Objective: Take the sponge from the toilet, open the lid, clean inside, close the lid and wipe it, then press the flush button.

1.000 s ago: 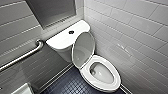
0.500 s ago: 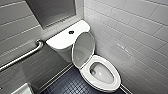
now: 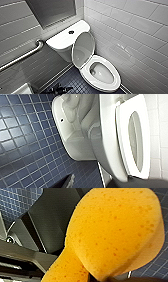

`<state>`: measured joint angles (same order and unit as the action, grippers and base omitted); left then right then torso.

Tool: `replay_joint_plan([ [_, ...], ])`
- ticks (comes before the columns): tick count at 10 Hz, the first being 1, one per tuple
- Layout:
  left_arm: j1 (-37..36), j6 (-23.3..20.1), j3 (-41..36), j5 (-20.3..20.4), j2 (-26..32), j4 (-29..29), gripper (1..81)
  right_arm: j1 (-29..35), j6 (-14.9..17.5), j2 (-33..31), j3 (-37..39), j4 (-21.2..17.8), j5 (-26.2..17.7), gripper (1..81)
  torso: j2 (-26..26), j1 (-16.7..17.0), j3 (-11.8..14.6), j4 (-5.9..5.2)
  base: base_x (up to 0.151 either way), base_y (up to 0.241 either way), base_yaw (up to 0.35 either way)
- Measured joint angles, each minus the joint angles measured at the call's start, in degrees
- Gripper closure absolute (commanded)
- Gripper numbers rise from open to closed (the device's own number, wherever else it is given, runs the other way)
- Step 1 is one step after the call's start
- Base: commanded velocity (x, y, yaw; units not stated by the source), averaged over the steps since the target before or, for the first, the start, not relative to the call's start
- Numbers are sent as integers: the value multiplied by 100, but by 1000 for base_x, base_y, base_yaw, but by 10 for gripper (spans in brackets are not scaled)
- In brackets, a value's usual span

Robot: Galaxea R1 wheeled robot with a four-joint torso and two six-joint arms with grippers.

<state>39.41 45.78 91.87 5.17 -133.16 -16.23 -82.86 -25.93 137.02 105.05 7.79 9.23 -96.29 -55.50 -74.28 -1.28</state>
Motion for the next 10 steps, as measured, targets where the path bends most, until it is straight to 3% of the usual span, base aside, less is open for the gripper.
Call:
replay_joint_plan([
  [5,-979,1442,356,-7,0,0,10,-18,-4,0,40,0,0,811,2,0,0,0,0,0,0],
  [10,-1814,2183,603,-29,33,0,10,-18,-4,77,112,0,2,811,4,0,0,0,0,0,0],
])
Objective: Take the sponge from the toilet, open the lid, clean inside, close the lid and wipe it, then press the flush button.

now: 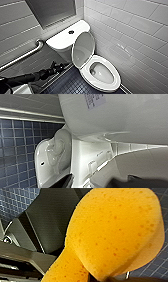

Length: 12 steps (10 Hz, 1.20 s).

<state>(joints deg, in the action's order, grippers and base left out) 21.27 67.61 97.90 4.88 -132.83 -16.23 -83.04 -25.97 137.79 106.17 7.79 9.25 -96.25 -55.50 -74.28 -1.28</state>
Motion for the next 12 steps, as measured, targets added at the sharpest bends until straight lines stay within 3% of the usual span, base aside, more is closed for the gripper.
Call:
replay_joint_plan([
  [7,-364,273,37,-130,-463,0,10,2,1,16,0,1,0,811,0,0,0,0,0,0,0],
  [12,-367,293,-553,-155,-380,-39,10,33,1,80,23,1,-5,811,0,0,0,0,0,0,0],
])
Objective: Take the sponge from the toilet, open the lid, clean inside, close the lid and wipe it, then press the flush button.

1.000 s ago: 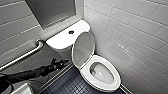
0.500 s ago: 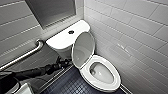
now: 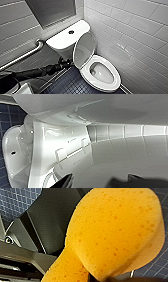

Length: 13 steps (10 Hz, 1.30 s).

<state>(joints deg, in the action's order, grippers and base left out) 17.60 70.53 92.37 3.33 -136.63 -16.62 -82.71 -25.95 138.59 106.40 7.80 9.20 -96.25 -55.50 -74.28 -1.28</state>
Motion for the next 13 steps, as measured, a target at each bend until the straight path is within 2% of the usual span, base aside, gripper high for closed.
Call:
replay_joint_plan([
  [2,0,-20,-301,-27,0,-80,10,0,0,11,0,2,2,811,2,0,0,0,0,0,0],
  [6,177,-130,-380,-388,20,-311,10,2,-1,38,162,2,5,811,2,0,0,0,0,0,0],
  [9,1158,-151,-505,-1083,236,-1521,10,13,2,274,780,2,-6,811,2,0,0,0,0,0,0],
  [11,1897,-157,-811,-1289,452,-2508,10,22,5,473,956,29,2,811,2,0,0,0,0,0,0],
  [13,2470,-171,-1178,-1451,723,-3357,10,20,5,372,750,85,2,811,2,0,0,0,0,0,0],
])
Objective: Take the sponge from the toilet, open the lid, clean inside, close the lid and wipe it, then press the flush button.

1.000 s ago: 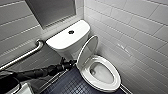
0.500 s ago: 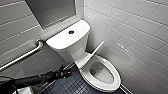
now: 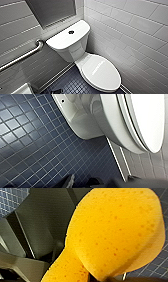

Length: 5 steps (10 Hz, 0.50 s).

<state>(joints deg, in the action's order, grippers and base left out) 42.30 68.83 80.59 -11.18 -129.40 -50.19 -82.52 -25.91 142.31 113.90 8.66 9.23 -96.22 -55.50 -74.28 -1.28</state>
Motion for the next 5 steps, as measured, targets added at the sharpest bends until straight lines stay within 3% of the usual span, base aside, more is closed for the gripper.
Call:
replay_joint_plan([
  [5,1862,-67,133,-411,62,-1315,10,-4,2,-279,-670,168,79,811,-2,2,0,0,0,0,0],
])
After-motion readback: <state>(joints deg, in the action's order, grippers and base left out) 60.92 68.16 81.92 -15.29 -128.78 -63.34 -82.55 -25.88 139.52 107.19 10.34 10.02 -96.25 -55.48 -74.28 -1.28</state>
